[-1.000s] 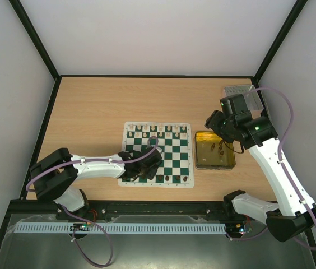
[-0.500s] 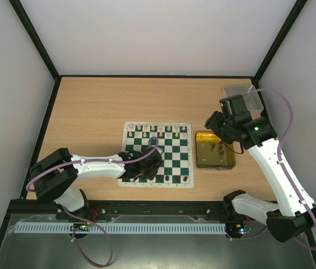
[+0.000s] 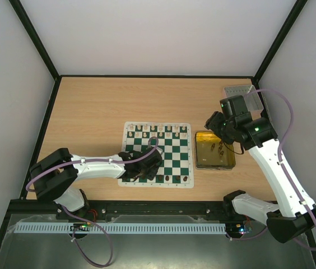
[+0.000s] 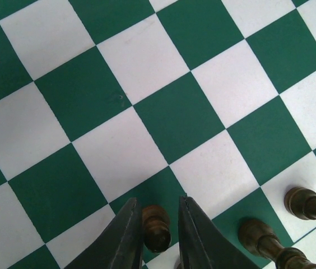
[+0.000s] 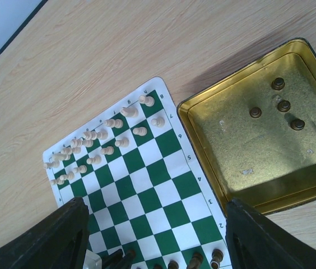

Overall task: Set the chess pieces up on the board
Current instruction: Place the chess piece on the chessboard.

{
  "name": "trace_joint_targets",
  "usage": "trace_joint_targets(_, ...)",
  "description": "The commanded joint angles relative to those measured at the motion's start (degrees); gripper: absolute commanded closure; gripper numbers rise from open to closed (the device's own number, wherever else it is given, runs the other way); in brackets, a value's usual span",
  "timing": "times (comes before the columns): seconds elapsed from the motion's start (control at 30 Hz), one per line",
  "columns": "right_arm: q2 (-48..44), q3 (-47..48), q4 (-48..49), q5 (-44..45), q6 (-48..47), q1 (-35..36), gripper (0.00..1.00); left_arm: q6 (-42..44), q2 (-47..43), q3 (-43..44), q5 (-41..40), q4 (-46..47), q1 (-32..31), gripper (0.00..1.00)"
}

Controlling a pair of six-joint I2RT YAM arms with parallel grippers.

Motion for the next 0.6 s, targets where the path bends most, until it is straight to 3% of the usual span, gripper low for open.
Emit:
trace_joint_targets(0.0,-1.2,-0.3,0.1,0.3,0.3,-0.2,0.35,-0.1,-0.1,0.2,-0.7,-0.5,-0.3,0.79)
trace_joint_targets(0.57,-1.3,0.8,-0.7,0.3,0.4,-0.2,0.35,-0.5,-1.7,0.4,-3.8,-1.6,-0.2,0.75)
